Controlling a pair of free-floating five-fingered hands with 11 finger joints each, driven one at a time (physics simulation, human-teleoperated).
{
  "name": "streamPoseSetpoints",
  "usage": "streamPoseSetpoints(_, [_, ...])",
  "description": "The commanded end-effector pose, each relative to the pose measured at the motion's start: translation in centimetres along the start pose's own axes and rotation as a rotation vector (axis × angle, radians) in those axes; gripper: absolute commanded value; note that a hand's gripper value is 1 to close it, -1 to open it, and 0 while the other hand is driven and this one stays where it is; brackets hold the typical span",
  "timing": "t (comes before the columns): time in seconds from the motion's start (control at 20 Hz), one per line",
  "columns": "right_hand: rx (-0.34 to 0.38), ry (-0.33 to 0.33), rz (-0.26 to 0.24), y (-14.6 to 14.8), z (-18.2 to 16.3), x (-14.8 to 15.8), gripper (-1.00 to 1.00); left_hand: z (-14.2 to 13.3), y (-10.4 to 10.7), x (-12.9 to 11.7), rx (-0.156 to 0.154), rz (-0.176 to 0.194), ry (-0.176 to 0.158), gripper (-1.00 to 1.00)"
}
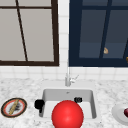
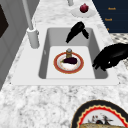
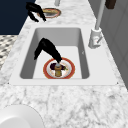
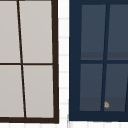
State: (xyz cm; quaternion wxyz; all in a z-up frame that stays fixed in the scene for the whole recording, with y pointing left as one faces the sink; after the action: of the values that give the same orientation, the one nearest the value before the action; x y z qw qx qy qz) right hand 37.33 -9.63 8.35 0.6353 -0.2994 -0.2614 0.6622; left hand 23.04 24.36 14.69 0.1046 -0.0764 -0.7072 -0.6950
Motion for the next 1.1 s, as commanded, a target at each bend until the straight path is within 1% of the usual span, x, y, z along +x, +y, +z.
streamPoseSetpoints(0.0, [0.016,0.047,0.051,0.5,-1.9,0.9,-1.0,0.0,0.0,0.0,0.0,0.0,0.0,0.0])
streamPoseSetpoints(0.15, [0.0,0.044,0.048,1.6,-2.6,1.1,-1.0,0.0,0.0,0.0,0.0,0.0,0.0,0.0])
streamPoseSetpoints(0.35, [-0.004,0.051,0.053,2.1,-3.3,2.1,-1.0,0.0,0.0,0.0,0.0,0.0,0.0,0.0])
streamPoseSetpoints(0.55, [-0.002,0.063,0.061,2.2,-5.1,2.9,-1.0,0.0,0.0,0.0,0.0,0.0,0.0,0.0])
streamPoseSetpoints(0.65, [0.013,0.062,0.06,2.2,-5.9,3.2,-1.0,0.0,0.0,0.0,0.0,0.0,0.0,0.0])
streamPoseSetpoints(0.8, [0.003,0.064,0.06,2.7,-7.0,3.4,-1.0,0.0,0.0,0.0,0.0,0.0,0.0,0.0])
streamPoseSetpoints(1.05, [-0.017,0.049,0.06,3.9,-8.4,3.6,-1.0,0.0,0.0,0.0,0.0,0.0,0.0,0.0])
